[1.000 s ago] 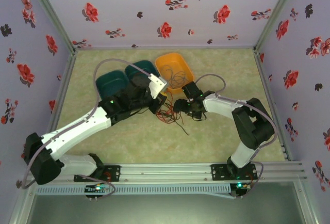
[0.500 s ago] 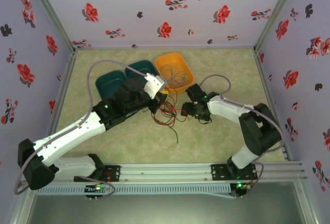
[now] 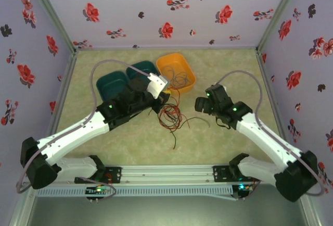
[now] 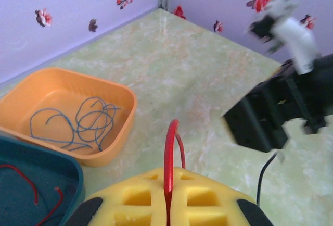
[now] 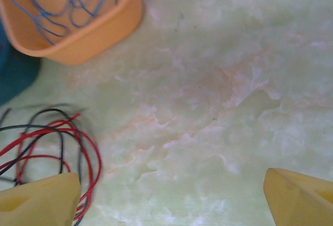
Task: Untangle the cables
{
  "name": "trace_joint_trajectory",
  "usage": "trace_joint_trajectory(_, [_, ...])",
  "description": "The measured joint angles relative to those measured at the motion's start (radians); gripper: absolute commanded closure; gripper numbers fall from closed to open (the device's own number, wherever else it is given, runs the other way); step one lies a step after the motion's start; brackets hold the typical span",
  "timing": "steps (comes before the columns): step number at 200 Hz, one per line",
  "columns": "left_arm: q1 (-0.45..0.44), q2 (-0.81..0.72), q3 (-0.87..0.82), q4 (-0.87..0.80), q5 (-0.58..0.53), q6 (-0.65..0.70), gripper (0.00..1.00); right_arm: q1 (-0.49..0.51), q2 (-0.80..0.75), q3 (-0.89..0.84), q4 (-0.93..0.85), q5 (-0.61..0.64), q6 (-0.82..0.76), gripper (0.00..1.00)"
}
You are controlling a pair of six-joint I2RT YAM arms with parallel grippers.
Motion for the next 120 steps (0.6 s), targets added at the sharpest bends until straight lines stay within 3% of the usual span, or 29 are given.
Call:
trace_joint_trajectory(48, [0.000,0.063,0.041,-0.018,-0.035,-0.053,1.00,0.087,-0.131,-0.042,0.126,-0.046,-0.064,0.08])
trace_joint_trajectory(89, [0.000,0.074,0.056,-0.032,-0.035,-0.080,1.00,0.247,-0.090,-0.037,0.224,0.034,-0.136,0.06])
trace_joint_trajectory(120, [0.000,0.074,0.060,-0.037,-0.033,-0.094,1.00,0.277,-0.012,-0.036,0.314,0.120,-0.171,0.06])
